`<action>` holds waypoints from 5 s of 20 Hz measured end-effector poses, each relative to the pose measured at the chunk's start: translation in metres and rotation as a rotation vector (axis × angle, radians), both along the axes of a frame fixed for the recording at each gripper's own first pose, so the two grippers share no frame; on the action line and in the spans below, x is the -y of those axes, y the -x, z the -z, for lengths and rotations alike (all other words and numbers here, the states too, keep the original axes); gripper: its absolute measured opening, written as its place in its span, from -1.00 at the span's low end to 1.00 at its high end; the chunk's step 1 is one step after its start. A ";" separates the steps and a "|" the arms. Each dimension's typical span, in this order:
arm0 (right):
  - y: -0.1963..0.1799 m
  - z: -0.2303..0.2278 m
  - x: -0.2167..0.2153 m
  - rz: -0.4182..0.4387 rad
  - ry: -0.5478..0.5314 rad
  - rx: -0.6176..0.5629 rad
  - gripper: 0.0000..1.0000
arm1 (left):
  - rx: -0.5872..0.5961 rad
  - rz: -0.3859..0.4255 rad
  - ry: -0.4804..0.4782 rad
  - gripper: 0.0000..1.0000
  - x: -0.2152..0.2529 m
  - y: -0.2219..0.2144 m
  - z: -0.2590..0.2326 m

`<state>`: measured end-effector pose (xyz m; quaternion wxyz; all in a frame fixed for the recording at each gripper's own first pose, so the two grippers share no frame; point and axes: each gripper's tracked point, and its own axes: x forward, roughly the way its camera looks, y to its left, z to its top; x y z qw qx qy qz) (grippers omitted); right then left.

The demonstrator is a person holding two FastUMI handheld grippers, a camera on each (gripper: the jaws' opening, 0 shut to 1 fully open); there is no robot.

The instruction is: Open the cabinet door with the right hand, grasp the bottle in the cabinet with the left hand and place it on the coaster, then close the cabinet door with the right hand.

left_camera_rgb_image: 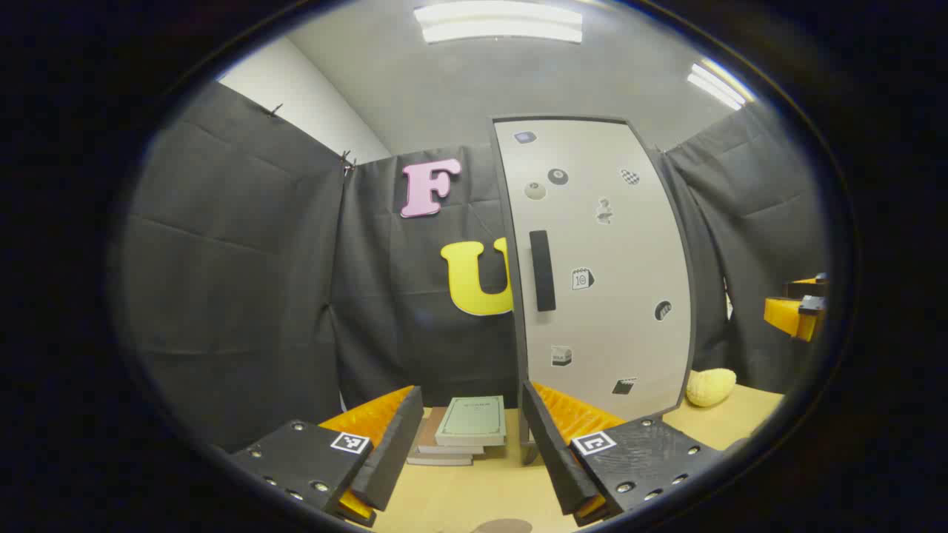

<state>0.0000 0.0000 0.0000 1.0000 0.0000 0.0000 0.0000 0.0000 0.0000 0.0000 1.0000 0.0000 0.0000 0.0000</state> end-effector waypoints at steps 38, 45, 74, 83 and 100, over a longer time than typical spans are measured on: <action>-0.060 -0.052 -0.079 -0.157 -0.030 0.064 0.94 | -0.010 -0.206 -0.039 0.62 -0.101 0.037 0.000; -0.086 -0.076 -0.118 -0.225 -0.026 0.067 0.95 | -0.027 -0.297 -0.039 0.62 -0.146 0.062 0.006; -0.224 -0.081 -0.303 -0.278 0.037 -0.122 0.80 | -0.107 -0.504 -0.064 0.66 -0.281 0.123 0.047; -0.229 -0.082 -0.303 -0.234 -0.035 -0.175 -0.38 | -0.108 -0.498 -0.040 0.62 -0.284 0.125 0.053; -0.206 -0.085 -0.287 -0.482 -0.057 -0.181 -0.71 | -0.048 -0.269 -0.053 0.62 -0.202 0.072 0.031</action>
